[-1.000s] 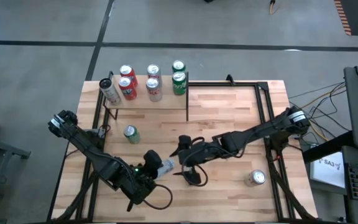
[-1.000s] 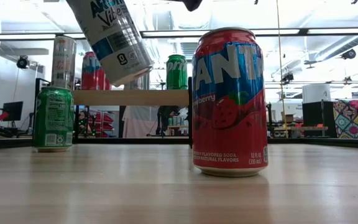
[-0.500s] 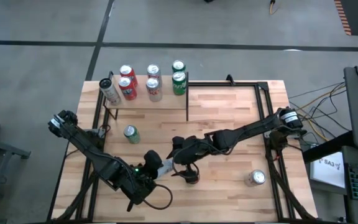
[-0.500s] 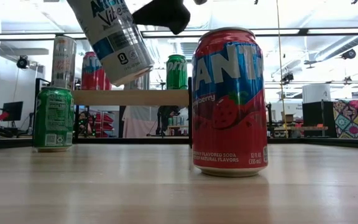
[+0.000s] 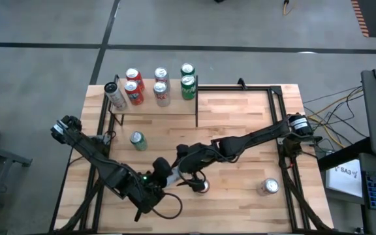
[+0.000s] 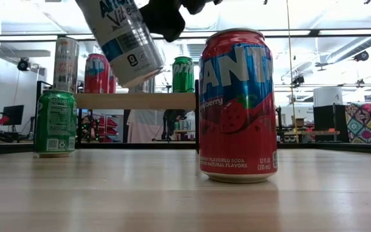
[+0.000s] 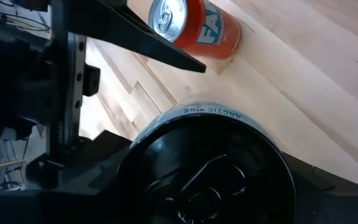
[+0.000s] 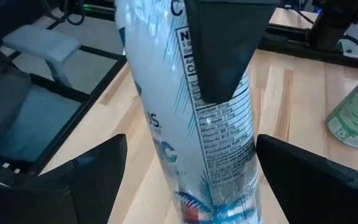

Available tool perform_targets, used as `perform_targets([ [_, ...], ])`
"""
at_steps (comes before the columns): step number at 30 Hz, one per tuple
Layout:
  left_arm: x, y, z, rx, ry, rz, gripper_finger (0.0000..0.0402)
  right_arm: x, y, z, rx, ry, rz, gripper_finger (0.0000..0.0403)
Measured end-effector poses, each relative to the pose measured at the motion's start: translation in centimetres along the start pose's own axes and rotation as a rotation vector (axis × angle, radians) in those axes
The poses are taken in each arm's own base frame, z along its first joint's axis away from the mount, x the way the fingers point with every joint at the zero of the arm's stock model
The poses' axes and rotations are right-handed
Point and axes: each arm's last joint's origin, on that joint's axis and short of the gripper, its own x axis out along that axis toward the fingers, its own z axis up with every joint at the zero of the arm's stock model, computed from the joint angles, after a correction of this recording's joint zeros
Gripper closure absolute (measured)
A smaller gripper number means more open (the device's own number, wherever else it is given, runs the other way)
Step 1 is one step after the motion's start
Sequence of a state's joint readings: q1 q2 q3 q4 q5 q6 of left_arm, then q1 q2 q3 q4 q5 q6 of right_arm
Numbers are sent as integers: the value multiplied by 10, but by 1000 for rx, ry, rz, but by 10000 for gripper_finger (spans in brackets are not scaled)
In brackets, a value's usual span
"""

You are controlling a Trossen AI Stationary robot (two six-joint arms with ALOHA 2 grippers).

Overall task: Place canned beverage on shelf
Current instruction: Put the right white and blue soda can on the shelf

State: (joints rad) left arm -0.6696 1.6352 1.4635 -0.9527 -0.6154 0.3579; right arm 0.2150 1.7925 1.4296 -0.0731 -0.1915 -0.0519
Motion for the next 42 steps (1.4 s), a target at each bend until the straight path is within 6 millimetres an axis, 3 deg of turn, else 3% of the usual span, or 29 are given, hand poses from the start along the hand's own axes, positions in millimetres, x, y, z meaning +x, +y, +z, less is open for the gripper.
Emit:
perform_targets([
  [16, 9, 14, 1, 18, -40, -3, 143, 8, -1, -7, -63, 17, 25, 81],
  [24, 9, 14, 1, 25, -41, -3, 140, 8, -1, -6, -88, 14, 23, 153],
  [36, 7, 16, -4, 6, 11, 57, 56, 6, -8, -5, -89, 10, 0, 167],
  [42, -17, 28, -21, -108, 38, 131, 50, -3, -22, 2, -99, -30, -36, 164],
])
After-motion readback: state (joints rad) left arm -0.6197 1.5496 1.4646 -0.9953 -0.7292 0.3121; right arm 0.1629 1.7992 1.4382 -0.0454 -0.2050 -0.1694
